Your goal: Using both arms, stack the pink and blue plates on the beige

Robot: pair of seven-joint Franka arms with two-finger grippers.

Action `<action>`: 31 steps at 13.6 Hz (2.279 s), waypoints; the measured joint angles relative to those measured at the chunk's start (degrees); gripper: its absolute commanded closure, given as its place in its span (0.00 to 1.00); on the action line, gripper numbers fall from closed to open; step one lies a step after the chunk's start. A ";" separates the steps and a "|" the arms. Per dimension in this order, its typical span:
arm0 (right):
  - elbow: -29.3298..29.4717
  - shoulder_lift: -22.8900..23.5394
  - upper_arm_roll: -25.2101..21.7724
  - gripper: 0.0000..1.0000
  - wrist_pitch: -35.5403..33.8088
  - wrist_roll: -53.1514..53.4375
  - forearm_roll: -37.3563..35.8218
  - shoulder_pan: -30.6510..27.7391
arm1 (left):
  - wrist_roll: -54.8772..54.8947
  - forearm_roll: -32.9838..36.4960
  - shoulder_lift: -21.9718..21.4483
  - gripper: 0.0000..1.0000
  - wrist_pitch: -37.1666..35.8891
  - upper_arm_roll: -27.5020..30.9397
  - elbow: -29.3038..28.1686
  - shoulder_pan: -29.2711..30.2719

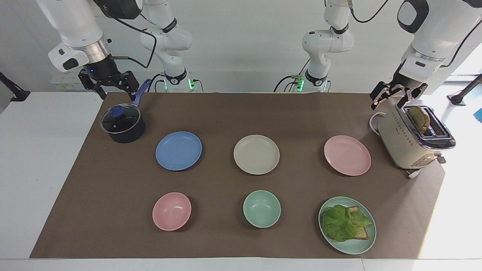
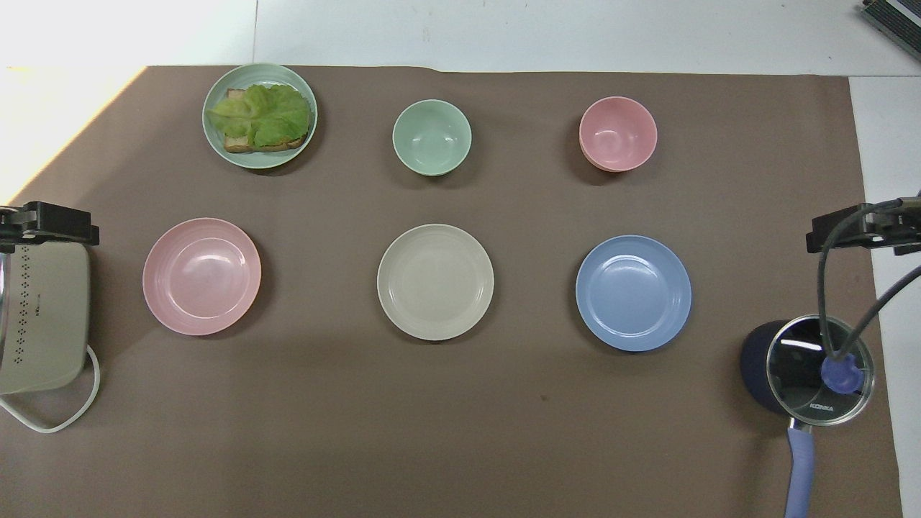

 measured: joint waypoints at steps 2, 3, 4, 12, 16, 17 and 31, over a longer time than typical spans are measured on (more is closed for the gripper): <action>0.00 0.00 0.00 0.00 0.03 0.00 0.00 0.00 | 0.00 0.00 0.00 0.00 0.00 0.00 0.00 0.00; 0.00 0.00 0.00 0.00 0.04 0.00 0.00 0.00 | 0.00 0.00 0.00 0.00 0.00 0.00 0.00 0.00; 0.00 0.00 0.00 0.00 0.04 0.00 0.00 0.00 | 0.00 0.00 0.00 0.00 0.00 0.00 0.00 0.00; 0.00 0.00 0.06 0.00 0.04 0.00 0.00 0.00 | 0.00 0.00 0.00 0.00 0.00 0.00 0.00 0.00; 0.00 0.00 0.06 0.00 0.04 0.00 0.00 0.00 | 0.00 0.00 0.00 0.00 0.00 -0.01 0.00 0.00; 0.00 0.00 0.06 0.00 0.04 0.00 0.00 0.00 | 0.00 0.00 0.00 0.00 0.00 -0.01 0.00 0.00; 0.00 0.00 0.07 0.00 0.04 0.00 0.00 0.00 | -0.67 0.02 0.75 0.00 5.83 0.34 -11.92 4.72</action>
